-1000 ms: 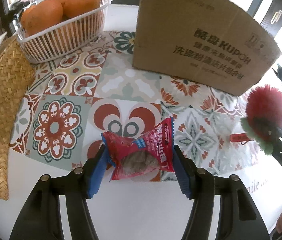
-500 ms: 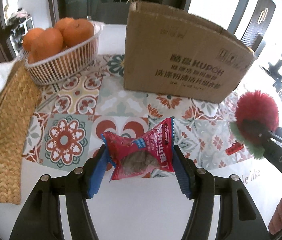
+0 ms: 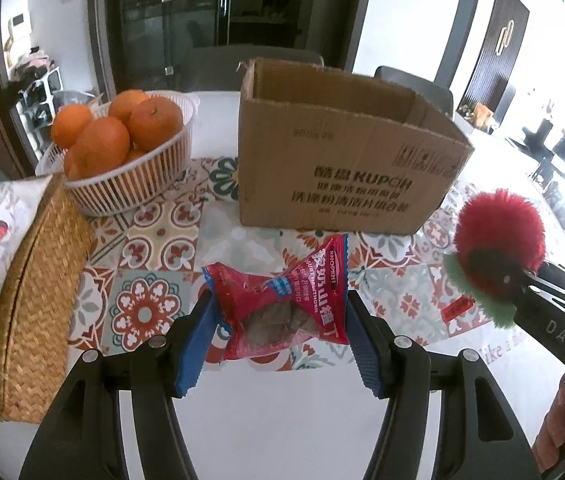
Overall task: Organize soft objects
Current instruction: 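Lift the candy with the left gripper while the right gripper carries the pompom over the box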
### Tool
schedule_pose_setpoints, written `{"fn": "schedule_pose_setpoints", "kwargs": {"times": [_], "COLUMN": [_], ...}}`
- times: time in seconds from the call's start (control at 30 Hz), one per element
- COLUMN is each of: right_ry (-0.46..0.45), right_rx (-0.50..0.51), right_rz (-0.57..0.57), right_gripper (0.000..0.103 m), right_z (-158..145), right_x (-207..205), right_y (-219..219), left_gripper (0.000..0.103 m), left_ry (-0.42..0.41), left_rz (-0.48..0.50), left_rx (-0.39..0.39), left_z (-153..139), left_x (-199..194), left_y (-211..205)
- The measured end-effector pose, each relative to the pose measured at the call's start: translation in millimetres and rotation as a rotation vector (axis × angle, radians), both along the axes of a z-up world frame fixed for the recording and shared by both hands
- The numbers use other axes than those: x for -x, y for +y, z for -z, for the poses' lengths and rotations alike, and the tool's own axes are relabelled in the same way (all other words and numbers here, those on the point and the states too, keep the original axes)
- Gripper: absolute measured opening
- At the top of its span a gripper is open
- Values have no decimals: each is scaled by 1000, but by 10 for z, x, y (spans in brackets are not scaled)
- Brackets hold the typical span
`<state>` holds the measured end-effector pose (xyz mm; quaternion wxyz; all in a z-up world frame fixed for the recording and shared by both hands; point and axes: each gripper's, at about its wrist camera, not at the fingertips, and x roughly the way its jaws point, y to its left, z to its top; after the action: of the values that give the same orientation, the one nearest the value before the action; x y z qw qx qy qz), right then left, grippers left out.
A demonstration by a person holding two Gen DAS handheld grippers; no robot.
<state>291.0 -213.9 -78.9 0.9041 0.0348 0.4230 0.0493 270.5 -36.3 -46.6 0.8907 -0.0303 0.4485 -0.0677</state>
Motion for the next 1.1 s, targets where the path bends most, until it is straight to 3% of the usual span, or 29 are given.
{"fn": "schedule_pose_setpoints", "kwargs": {"times": [1.1], "right_ry": [-263], "right_rx": [-16], "right_rz": [-18], "right_gripper": [38], "right_z": [-988], "right_x": [-37], "right_y": [61], "left_gripper": [62], "left_ry": [-259], "left_rz": [90], "left_rx": [20], "left_z": [-994], "left_x": [-238], "left_y": [-76]}}
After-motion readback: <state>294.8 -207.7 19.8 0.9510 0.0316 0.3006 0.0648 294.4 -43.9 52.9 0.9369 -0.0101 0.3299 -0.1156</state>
